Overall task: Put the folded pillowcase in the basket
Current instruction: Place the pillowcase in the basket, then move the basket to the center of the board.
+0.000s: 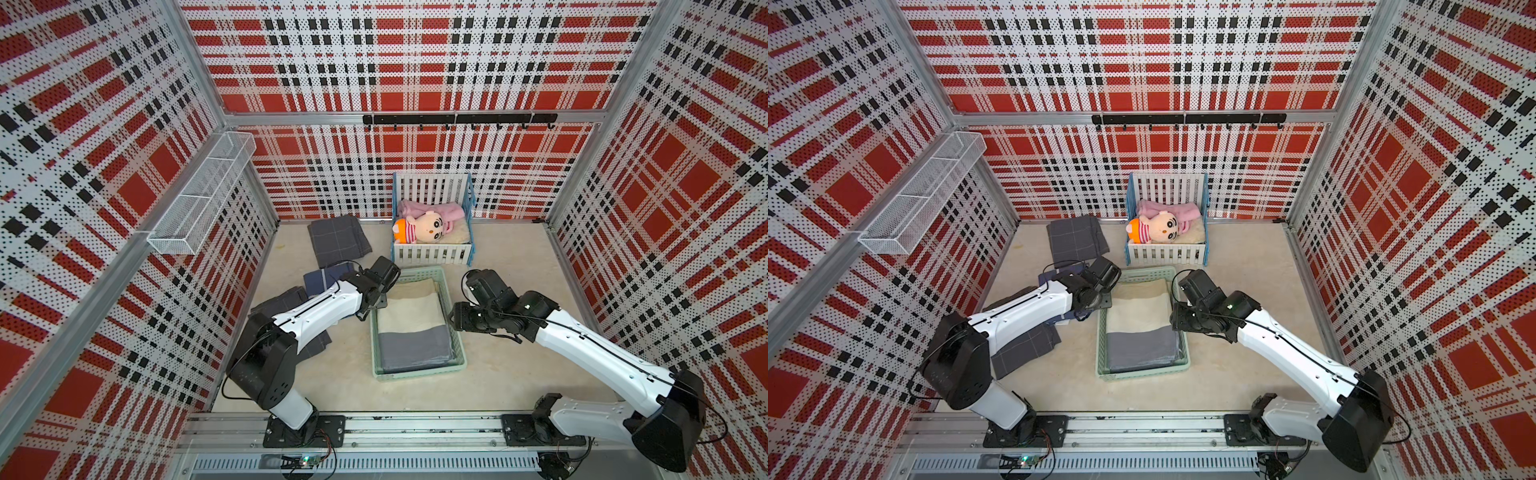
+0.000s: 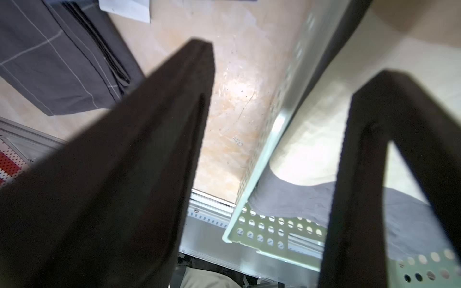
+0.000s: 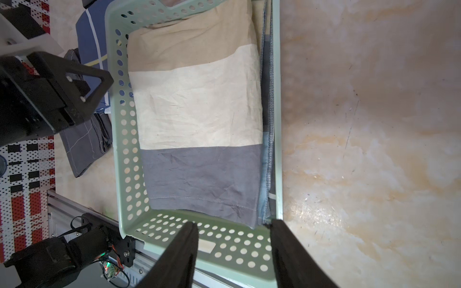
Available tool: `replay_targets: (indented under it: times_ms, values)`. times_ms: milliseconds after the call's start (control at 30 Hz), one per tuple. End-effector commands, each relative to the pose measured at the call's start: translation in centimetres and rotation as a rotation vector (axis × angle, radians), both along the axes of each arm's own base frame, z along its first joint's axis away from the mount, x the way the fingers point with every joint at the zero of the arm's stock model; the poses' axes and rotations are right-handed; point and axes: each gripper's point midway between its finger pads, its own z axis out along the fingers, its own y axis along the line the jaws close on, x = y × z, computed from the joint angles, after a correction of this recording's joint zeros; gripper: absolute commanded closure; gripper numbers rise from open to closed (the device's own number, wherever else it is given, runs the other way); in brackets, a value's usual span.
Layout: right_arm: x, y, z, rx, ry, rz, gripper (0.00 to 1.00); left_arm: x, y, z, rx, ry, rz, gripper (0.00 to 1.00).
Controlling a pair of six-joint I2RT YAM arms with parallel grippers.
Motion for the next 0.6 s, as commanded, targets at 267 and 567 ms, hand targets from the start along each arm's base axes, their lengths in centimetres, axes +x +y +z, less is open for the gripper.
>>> replay_targets:
  times_ms: [267, 567]
  values:
    - [1.4, -0.7, -0.5, -0.028, -0.005, -0.002, 0.48, -2.2, -2.8, -3.3, 0.008, 0.068, -0.130, 0.76]
    - [2.2, -4.3, -0.4, -0.054, -0.002, -0.051, 0.50, -2.8, -8.8, -1.5, -0.018, 0.025, -0.257, 1.00]
